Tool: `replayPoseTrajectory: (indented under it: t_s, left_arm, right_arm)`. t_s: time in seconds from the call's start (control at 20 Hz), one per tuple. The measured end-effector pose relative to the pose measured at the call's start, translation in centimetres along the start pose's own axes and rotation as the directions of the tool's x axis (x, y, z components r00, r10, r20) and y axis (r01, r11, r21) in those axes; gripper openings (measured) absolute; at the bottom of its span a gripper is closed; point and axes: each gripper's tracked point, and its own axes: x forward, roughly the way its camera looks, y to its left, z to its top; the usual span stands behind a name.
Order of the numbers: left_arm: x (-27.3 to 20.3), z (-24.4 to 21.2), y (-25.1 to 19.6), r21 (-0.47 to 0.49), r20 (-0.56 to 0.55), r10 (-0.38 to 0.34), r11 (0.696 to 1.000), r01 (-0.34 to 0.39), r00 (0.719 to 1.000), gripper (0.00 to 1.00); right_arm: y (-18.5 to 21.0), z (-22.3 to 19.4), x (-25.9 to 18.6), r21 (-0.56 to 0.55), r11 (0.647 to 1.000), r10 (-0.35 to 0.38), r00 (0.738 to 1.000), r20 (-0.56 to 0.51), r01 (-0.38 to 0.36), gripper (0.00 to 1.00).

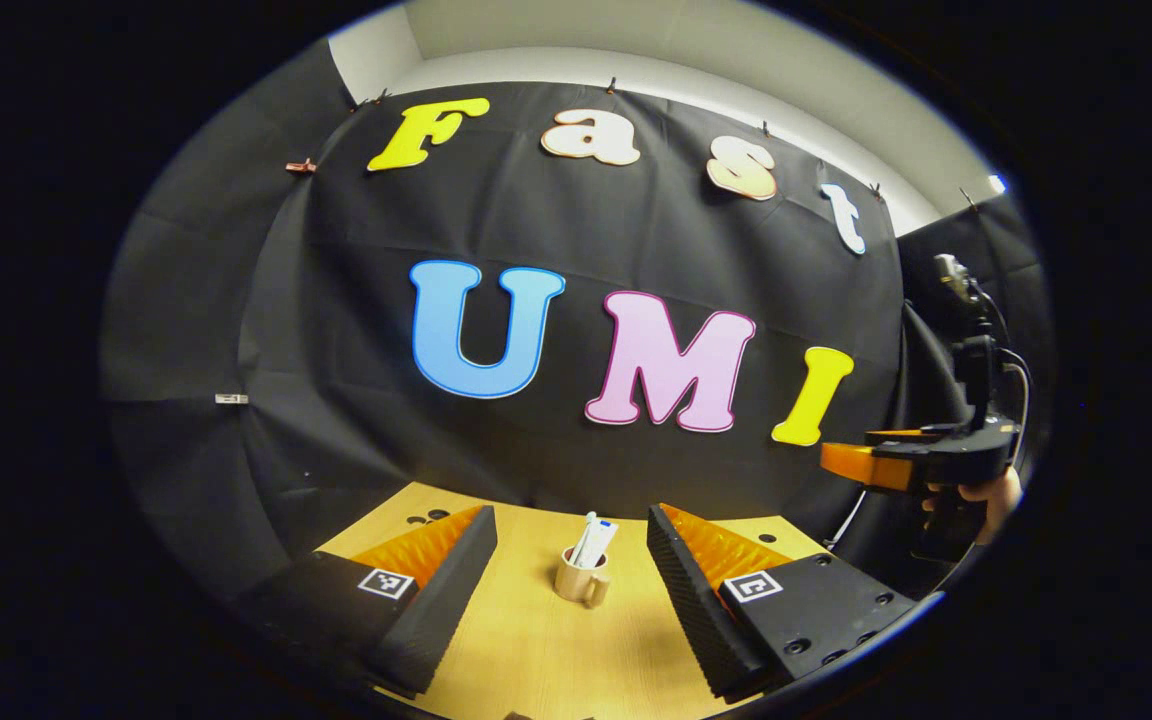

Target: Put the toothbrush and toothpaste on the desktop into the cup, then pick up the cup and place it on the coaster on the desktop.

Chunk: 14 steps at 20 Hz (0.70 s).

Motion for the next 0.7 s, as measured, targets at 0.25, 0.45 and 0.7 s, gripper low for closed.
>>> replayPoseTrajectory:
  t_s: [0.25, 0.45, 0.7]
  left_arm:
    - [1.2, 1.0, -1.9, 0.035, 0.014, -0.027, 0.999, 0.026, 1.0, 0.97]
    - [1.8, 1.0, -3.5, 0.052, 0.022, -0.054, 0.997, 0.052, 0.998, 0.97]
    - [2.1, 0.5, -4.8, 0.061, 0.008, -0.085, 0.995, 0.085, 0.996, 0.97]
  right_arm:
    - [-2.6, 0.9, -4.7, 0.023, 0.997, -0.079, 0.994, 0.079, 0.078, 0.97]
    - [-4.2, 0.5, -6.6, 0.08, 0.99, -0.124, 0.986, 0.108, 0.116, 0.97]
    - [-6.6, -0.3, -6.9, 0.105, 0.983, -0.162, 0.983, 0.091, 0.152, 0.97]
